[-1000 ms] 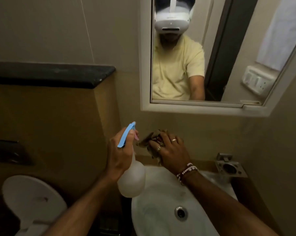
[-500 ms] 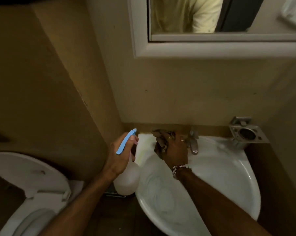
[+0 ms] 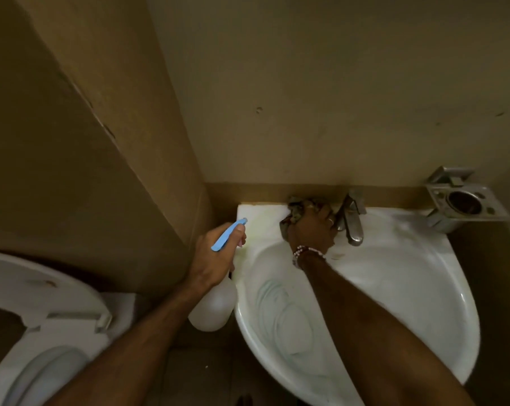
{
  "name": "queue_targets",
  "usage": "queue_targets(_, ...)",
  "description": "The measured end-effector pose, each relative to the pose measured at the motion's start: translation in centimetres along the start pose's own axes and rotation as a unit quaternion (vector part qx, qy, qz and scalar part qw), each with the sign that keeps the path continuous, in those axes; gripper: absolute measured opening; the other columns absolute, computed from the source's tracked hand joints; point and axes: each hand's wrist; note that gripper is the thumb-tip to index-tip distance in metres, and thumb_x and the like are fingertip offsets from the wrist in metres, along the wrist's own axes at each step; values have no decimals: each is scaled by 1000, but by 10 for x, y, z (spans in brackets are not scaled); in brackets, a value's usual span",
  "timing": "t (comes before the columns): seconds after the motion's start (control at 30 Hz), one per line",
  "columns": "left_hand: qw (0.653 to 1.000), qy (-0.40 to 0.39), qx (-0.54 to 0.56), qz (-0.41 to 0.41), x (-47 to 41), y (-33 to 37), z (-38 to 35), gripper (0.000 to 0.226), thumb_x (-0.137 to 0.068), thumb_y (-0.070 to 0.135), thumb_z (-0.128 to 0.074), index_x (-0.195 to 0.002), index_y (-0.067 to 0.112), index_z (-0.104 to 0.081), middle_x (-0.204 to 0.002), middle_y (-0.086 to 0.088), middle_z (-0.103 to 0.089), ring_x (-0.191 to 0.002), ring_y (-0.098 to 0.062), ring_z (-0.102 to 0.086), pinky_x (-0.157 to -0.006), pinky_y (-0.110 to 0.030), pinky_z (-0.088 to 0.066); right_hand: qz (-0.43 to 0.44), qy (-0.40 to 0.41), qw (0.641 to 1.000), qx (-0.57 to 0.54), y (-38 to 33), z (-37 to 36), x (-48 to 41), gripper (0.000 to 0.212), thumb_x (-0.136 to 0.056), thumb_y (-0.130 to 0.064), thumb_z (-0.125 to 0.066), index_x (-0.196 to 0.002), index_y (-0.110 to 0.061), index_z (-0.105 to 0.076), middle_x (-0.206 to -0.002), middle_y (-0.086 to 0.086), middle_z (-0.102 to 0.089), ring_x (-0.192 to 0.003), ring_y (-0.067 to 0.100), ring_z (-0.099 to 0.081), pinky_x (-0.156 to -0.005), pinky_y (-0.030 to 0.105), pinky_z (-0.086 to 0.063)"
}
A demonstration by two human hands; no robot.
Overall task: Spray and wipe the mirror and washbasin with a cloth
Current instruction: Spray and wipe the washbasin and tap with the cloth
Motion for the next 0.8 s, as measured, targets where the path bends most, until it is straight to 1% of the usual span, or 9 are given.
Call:
queue_targets(0.1,1000,0,6,20,-4,-13,-4,49,-90,58,-45,-71,17,-63,-79,-6,-69,-50,-14,-59,-46,-29,-53,19,4,1000,15,2,-4,0,46,-77,-33,-33,-101,-13,-67,-113,23,-58,-104,45,-57,-92,56,-42)
queue_targets(0.17,1000,1,16,23,-5,-19,-1,51,-89,61,-46,-73,17,-63,-80,-6,-69,-50,-13,-59,-45,-25,-51,20,1,1000,17,0,-4,0,51,-77,-36,-29,-103,-13,-66,-113,23,-57,-102,43,-57,-89,54,-43)
queue_targets(0.23,1000,-3,20,13,-3,-24,3,44,-95,55,-48,-76,18,-65,-82,-10,-69,-49,-15,-60,-45,-24,-50,50,-35,998,5,-6,-5,3,53,-74,-41,-36,-109,-15,-65,-116,21,-55,-103,42,-55,-85,50,-43)
queue_targets(0.33,999,0,44,-4,7,-30,3,35,-92,52,-50,-83,23,-67,-81,-9,-70,-54,-20,-63,-45,-27,-52,186,-100,977,2,-19,-12,22,55,-70,-51,-57,-117,-24,-62,-120,12,-53,-103,35,-53,-80,43,-47)
queue_targets(0.4,997,18,77,-15,16,-35,3,34,-89,54,-50,-95,26,-68,-82,-4,-71,-59,-17,-66,-47,-26,-54,304,-137,943,-20,-27,-17,45,59,-70,-58,-65,-121,-29,-61,-121,7,-54,-103,29,-52,-80,39,-48)
queue_targets(0.47,995,31,83,-43,26,-39,3,35,-90,60,-50,-105,32,-65,-84,-1,-71,-57,-13,-66,-49,-23,-54,404,-157,900,-45,-29,-18,53,63,-69,-63,-68,-123,-30,-61,-120,5,-55,-103,26,-51,-78,38,-47)
queue_targets(0.53,994,41,76,-65,33,-43,4,37,-91,64,-47,-105,34,-64,-84,-1,-70,-55,-13,-65,-48,-25,-55,466,-148,872,-25,-25,-21,35,63,-71,-66,-64,-123,-31,-62,-115,4,-56,-100,25,-51,-74,36,-44)
queue_targets(0.7,994,57,81,-56,38,-50,4,41,-92,63,-47,-99,29,-67,-87,-1,-70,-54,-17,-64,-48,-34,-56,325,-91,940,50,-33,-29,-4,53,-64,-49,-71,-108,-19,-68,-113,10,-56,-98,35,-55,-75,41,-44)
queue_targets(0.8,993,70,90,-38,38,-52,6,42,-91,65,-47,-99,29,-67,-85,-2,-70,-52,-17,-63,-47,-34,-55,362,-103,925,47,-36,-24,10,57,-68,-53,-66,-119,-25,-64,-121,8,-55,-106,32,-52,-80,41,-42)
Point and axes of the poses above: each hand's wrist, its own x-axis away from the middle knuckle, its own z-axis out of the back of the hand, y = z × x
